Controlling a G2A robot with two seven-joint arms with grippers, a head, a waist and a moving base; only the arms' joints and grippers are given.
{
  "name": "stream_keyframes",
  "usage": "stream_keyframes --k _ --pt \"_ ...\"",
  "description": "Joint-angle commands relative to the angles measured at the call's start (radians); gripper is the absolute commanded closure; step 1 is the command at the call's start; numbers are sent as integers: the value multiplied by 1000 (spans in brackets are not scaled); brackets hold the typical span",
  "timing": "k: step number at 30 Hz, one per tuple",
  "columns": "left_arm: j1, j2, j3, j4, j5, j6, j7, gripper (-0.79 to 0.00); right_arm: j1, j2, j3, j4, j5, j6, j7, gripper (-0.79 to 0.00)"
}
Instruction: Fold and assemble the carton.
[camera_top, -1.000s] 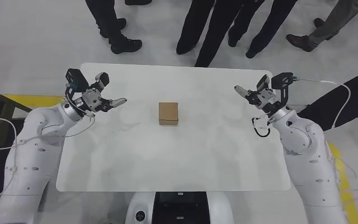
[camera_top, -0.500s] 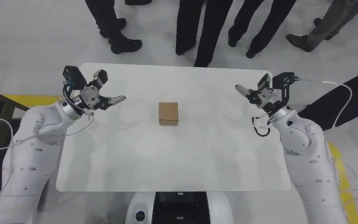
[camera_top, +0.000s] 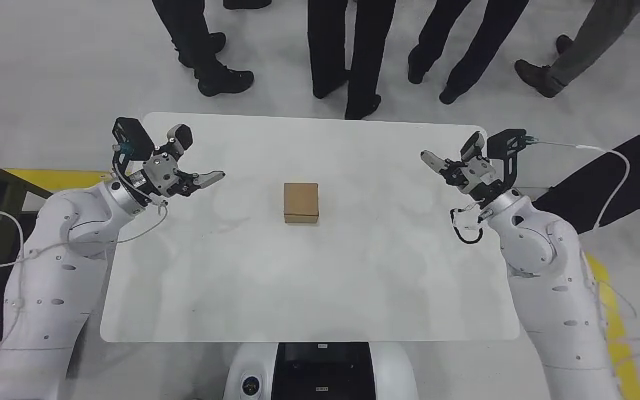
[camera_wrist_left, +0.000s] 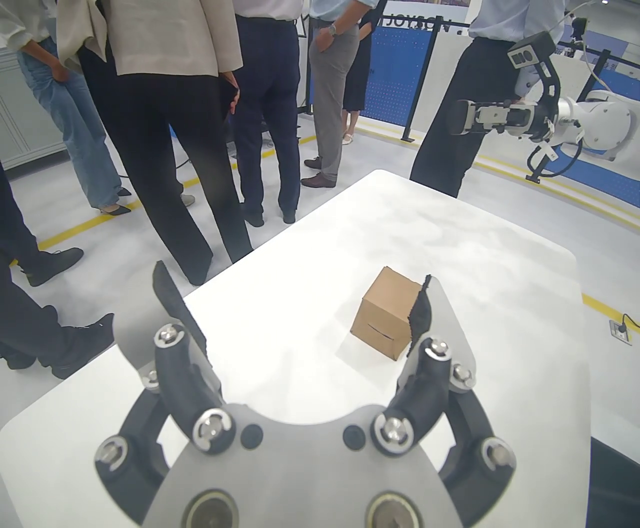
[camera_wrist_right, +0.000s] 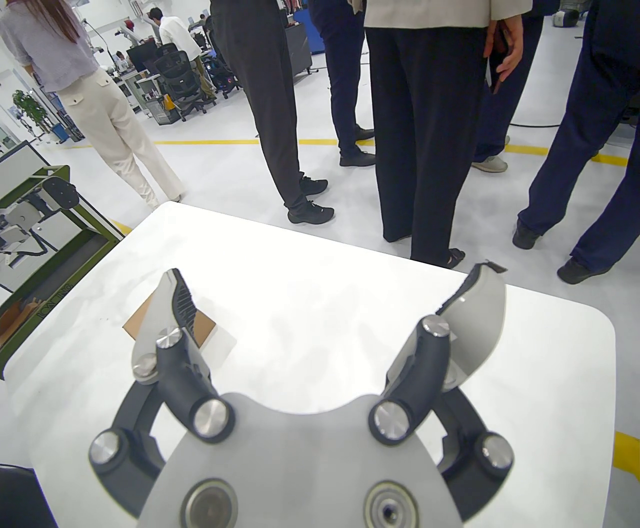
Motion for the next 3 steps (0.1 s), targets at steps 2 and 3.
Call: stream_keyframes --k 2,3 --pt "0 0 0 0 0 0 0 -784 0 0 0 0 0 0 0 -785" --pt "0 0 0 0 0 0 0 -784 0 0 0 0 0 0 0 -785"
